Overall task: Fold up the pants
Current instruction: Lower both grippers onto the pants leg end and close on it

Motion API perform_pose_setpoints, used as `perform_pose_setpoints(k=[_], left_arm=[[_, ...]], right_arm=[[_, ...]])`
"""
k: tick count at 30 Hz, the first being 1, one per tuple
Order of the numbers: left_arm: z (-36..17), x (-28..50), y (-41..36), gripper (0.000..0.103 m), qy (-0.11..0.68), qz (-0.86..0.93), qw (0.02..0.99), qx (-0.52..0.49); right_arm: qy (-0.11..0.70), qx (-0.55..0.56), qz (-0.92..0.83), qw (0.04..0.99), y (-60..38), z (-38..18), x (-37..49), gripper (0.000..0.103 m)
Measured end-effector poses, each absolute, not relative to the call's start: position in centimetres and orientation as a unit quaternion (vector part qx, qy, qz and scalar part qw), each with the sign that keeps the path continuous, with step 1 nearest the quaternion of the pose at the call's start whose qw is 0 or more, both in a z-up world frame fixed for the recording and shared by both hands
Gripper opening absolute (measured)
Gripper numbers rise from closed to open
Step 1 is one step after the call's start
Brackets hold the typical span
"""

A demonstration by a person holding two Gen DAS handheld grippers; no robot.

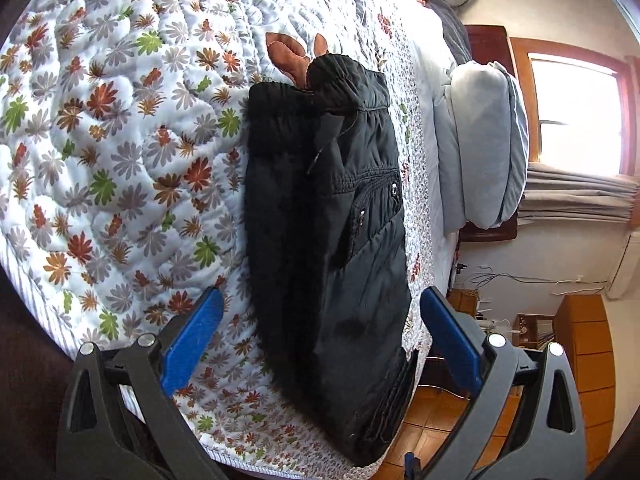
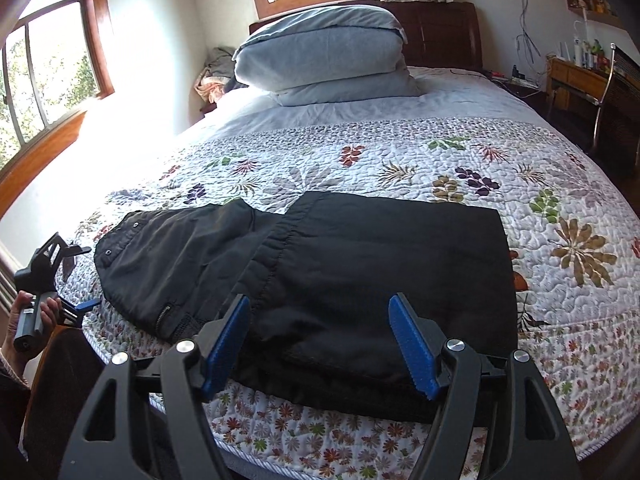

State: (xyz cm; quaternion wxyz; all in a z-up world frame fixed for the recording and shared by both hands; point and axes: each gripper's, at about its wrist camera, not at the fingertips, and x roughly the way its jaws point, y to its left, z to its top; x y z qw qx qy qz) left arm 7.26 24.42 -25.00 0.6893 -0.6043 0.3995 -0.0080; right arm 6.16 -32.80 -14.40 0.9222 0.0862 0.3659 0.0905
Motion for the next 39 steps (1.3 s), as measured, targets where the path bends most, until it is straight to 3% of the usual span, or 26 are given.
perform_pose_setpoints(k=[11,28,29,31,38,39], left_arm=[[-25.9,9.7,24.2,0.098,0.391,-0.027,0.667,-0.633],[-24.7,12.2,22.9,0.095,0.428,0.021,0.68,-0.595],[-24.5,12.4,22.8,0.093,0.431,0.028,0.68,-0.592],[-24.2,12.4,22.6,0.074,0.435,0.033,0.68,-0.59],[-23.1,13.4,22.2,0.044,0.437,0.005,0.679,-0.591],[-23.2,13.7,22.1,0.032,0.441,0.003,0.68,-0.586]], right_arm=[[0.372,0.106,0.055,0.921,-35.1,-14.8,6.1,0.072],[0.379,0.143,0.038,0.913,-36.3,-16.0,6.9,0.072],[0.379,0.148,0.036,0.913,-36.5,-16.1,7.0,0.072],[0.38,0.156,0.032,0.911,-36.9,-16.2,7.1,0.072],[0.375,0.189,0.025,0.907,-38.8,-16.6,7.3,0.073],[0.373,0.199,0.022,0.906,-39.3,-16.6,7.3,0.073]])
